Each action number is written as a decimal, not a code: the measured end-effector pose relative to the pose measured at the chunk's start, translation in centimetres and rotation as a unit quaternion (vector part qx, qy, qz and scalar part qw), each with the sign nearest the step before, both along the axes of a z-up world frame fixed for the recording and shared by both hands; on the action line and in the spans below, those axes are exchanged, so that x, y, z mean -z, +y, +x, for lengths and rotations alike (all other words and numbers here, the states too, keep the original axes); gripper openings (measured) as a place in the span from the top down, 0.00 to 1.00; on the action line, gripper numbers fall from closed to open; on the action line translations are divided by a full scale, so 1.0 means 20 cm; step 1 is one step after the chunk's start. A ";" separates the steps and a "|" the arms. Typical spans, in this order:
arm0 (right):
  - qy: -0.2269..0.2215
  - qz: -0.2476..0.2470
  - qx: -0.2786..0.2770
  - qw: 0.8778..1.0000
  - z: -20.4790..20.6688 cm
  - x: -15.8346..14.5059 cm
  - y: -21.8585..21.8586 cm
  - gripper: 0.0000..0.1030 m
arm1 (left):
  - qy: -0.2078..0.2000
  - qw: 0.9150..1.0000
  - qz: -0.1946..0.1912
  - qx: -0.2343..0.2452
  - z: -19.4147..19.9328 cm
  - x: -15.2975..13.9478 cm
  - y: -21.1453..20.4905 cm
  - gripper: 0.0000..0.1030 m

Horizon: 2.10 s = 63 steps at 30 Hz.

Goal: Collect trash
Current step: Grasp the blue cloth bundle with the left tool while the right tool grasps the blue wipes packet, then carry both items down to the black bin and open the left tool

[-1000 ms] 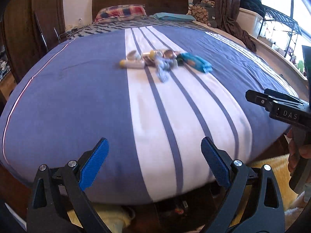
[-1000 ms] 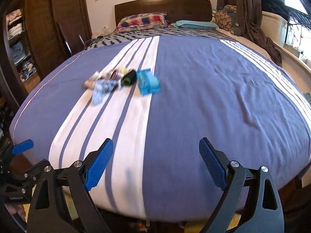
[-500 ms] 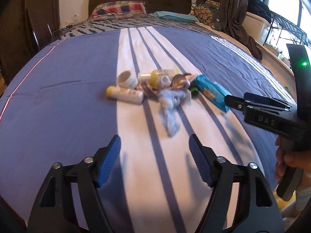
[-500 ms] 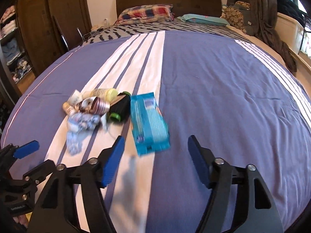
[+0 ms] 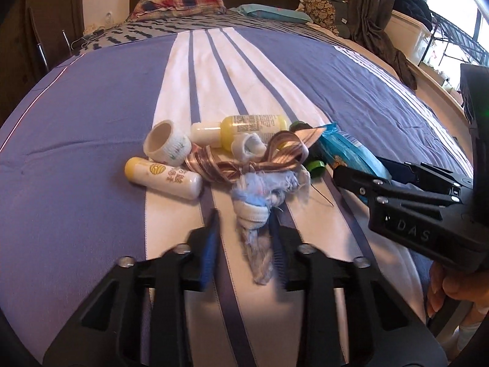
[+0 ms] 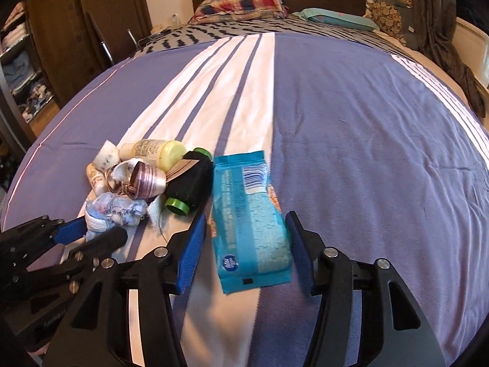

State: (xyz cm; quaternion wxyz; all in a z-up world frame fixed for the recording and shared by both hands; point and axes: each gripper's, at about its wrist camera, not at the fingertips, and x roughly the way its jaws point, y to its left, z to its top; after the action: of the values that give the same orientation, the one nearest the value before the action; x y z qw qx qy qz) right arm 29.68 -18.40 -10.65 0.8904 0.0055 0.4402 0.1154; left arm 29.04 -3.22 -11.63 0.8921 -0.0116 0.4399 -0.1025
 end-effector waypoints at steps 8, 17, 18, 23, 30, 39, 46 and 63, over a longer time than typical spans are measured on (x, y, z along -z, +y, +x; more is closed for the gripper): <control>-0.007 -0.012 0.005 1.000 -0.04 -0.02 -0.01 0.60 | -0.004 1.000 0.004 0.001 -0.08 -0.02 0.04 0.90; -0.017 -0.009 0.015 1.000 -0.33 -0.06 -0.10 0.62 | -0.006 1.000 -0.002 0.000 -0.41 -0.06 0.06 0.90; -0.019 -0.007 0.015 1.000 -0.36 -0.07 -0.11 0.62 | -0.008 1.000 -0.002 0.000 -0.45 -0.06 0.07 0.90; -0.031 0.004 0.016 0.999 -0.55 -0.11 -0.14 0.62 | -0.018 1.000 -0.007 0.003 -0.66 -0.09 0.07 0.90; -0.036 0.016 0.009 0.999 -0.81 -0.10 -0.14 0.62 | -0.024 1.000 -0.015 0.011 -0.90 -0.10 0.06 0.90; -0.048 0.031 0.001 0.998 -1.04 -0.13 -0.14 0.62 | -0.028 0.999 -0.028 0.020 -1.13 -0.08 0.07 0.90; -0.046 0.047 -0.007 0.998 -1.20 -0.10 -0.14 0.62 | -0.016 0.999 -0.033 0.030 -1.29 -0.01 0.05 0.90; 0.088 0.028 -0.034 0.995 -1.47 0.40 -0.07 0.62 | 0.106 0.994 -0.011 0.040 -1.48 0.50 -0.03 0.90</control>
State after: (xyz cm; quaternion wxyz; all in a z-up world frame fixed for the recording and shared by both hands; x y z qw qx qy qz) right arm 0.34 -19.83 -18.66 0.8433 0.0257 0.5134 0.1569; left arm -0.55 -3.86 -21.70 0.8354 -0.0143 0.5310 -0.1411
